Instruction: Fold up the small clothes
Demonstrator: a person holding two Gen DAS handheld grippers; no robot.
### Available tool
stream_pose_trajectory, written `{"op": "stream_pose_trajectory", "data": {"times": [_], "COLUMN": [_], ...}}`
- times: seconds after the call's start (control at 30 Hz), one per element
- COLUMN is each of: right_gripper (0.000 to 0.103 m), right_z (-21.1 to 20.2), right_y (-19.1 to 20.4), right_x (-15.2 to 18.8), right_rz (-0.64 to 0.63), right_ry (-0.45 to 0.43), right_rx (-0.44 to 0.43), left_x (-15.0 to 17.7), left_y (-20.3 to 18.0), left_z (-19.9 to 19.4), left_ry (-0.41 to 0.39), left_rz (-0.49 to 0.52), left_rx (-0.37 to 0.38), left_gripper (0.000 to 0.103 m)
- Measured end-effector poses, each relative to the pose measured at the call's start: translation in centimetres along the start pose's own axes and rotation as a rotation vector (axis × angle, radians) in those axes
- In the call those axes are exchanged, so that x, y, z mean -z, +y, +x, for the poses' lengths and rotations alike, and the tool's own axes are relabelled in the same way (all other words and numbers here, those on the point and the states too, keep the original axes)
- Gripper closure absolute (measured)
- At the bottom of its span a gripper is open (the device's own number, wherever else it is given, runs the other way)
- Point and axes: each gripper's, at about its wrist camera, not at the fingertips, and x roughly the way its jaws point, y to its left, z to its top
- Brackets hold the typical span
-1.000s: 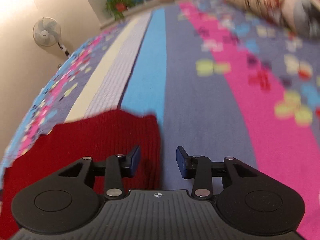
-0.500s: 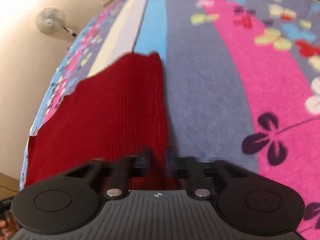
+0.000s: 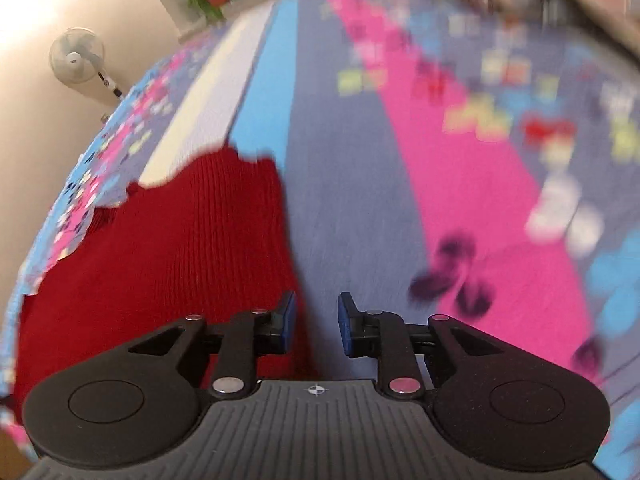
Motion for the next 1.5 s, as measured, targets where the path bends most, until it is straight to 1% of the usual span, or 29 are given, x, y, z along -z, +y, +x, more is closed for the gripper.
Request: {"op": "stream_pose_trajectory", "data": {"times": [0.03,0.07,0.1,0.13,0.17,0.2,0.23,0.27,0.3,0.33,0.37,0.43,0.5,0.57,0.63,0.7,0.77,0.8,0.97,1.03,1.07,1.13,1.37,1.5], "right_gripper": [0.074,0.071,0.07,0.07,0.069,0.068,0.067,0.067,0.067,0.063,0.053,0.055,0.055,0.055,0.055,0.055,0.055,0.055,0.055,0.055,0.055,0.055,0.055,0.055], "right_z": [-0.7,-1.4,-1.7,-1.6,-1.2,-0.4,0.3,1.7,2.6,3.2,3.4,2.8,1.8,0.7,0.0,0.0,0.2,0.3,0.0,-0.2,-0.3,-0.4,-1.6,-2.3], "right_y": [0.5,0.9,1.3,1.2,1.4,1.2,1.4,1.5,1.8,1.9,2.1,2.4,3.0,3.7,4.4,4.8,4.9,4.9,4.9,5.1,5.2,5.5,5.1,4.3], "right_x": [-0.1,-0.2,-0.2,-0.5,-0.4,-0.3,-0.2,0.3,0.9,1.4,1.6,1.4,1.2,1.0,1.5,1.7,1.4,1.3,0.6,0.4,0.2,-0.1,-1.1,-1.7], "right_rz": [-0.04,-0.074,-0.095,-0.103,-0.103,-0.101,-0.106,-0.129,-0.163,-0.208,-0.245,-0.249,-0.271,-0.337,-0.402,-0.445,-0.448,-0.443,-0.396,-0.38,-0.377,-0.373,-0.341,-0.306], "right_ry": [-0.042,-0.082,-0.108,-0.109,-0.083,-0.044,-0.002,0.073,0.136,0.163,0.163,0.143,0.093,0.023,-0.025,-0.05,-0.048,-0.047,-0.068,-0.077,-0.081,-0.089,-0.119,-0.131], "right_rx": [0.009,0.005,-0.018,-0.049,-0.102,-0.133,-0.138,-0.114,-0.076,-0.03,0.007,0.007,0.005,0.031,0.057,0.071,0.067,0.066,0.065,0.061,0.06,0.058,0.04,0.037], "left_x": [0.1,0.1,0.0,0.0,0.0,0.2,0.6,1.2,1.7,1.8,1.5,1.1,1.1,1.8,2.6,3.4,4.7,5.0,6.9,7.4,7.6,7.9,7.7,7.7], "left_y": [-0.4,-0.8,-1.3,-1.7,-2.1,-2.5,-2.9,-3.3,-3.3,-3.4,-3.7,-4.0,-4.2,-4.4,-4.9,-5.5,-6.1,-6.3,-7.8,-8.2,-8.3,-8.2,-6.8,-6.2], "left_z": [-0.4,-0.5,-0.3,0.0,0.6,1.2,2.4,3.9,5.0,5.1,4.6,3.5,2.7,2.2,2.2,1.7,0.5,0.4,-0.6,-0.7,-0.6,-0.3,1.9,3.2], "left_ry": [-0.018,-0.027,-0.027,-0.017,0.007,0.045,0.108,0.191,0.249,0.246,0.222,0.165,0.131,0.115,0.102,0.092,0.071,0.064,0.039,0.035,0.035,0.036,0.055,0.038], "left_rz": [0.012,0.021,0.028,0.032,0.039,0.056,0.084,0.113,0.122,0.119,0.125,0.131,0.126,0.122,0.113,0.106,0.094,0.083,-0.011,-0.062,-0.095,-0.173,-0.442,-0.556], "left_rx": [0.022,0.061,0.112,0.156,0.187,0.19,0.155,0.094,0.046,0.042,0.048,0.078,0.077,0.057,0.026,0.0,-0.023,-0.021,0.016,0.027,0.027,0.014,-0.011,-0.046], "left_gripper": [0.078,0.078,0.078,0.078,0.076,0.074,0.073,0.073,0.075,0.075,0.073,0.061,0.059,0.058,0.057,0.056,0.055,0.054,0.048,0.038,0.036,0.023,0.022,0.022]}}
